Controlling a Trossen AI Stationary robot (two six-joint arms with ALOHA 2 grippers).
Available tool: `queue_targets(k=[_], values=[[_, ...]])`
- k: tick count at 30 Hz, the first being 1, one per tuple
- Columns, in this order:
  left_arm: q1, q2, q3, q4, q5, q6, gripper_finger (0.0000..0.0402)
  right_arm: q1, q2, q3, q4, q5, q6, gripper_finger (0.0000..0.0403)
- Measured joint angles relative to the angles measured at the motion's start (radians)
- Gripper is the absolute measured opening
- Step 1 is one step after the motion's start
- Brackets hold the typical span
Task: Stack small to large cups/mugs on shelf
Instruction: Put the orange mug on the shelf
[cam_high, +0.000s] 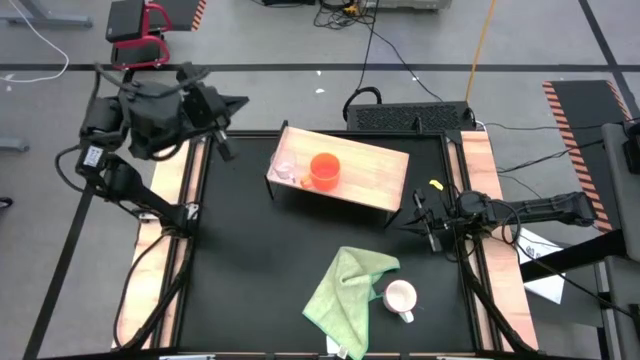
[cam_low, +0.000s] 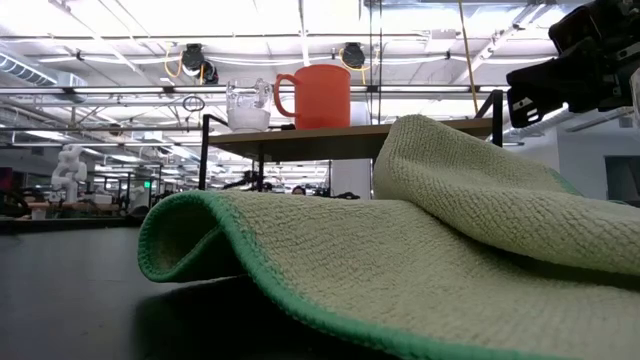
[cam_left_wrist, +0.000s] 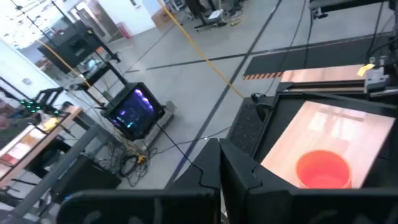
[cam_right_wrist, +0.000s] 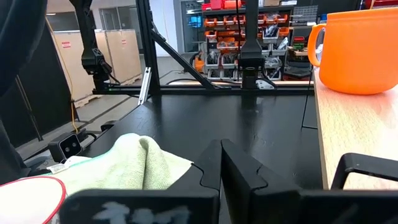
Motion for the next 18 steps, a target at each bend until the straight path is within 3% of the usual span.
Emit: queue_targets(k=[9,14,18], values=[[0.140,-0.016,0.000,0.043,0.247,0.123,0.0000,0.000,0.000,0.000,0.000,0.000,-0.022,0.0000],[0.241,-0.017,-0.010,0.067,0.468,0.201,0.0000,0.000,0.000,0.000,0.001,0.000,-0.036,0.0000],[0.338,-0.026,-0.062,0.025,0.443,0.135,0.0000,0.000,0.000,0.000,0.001,0.000,-0.037,0.0000]])
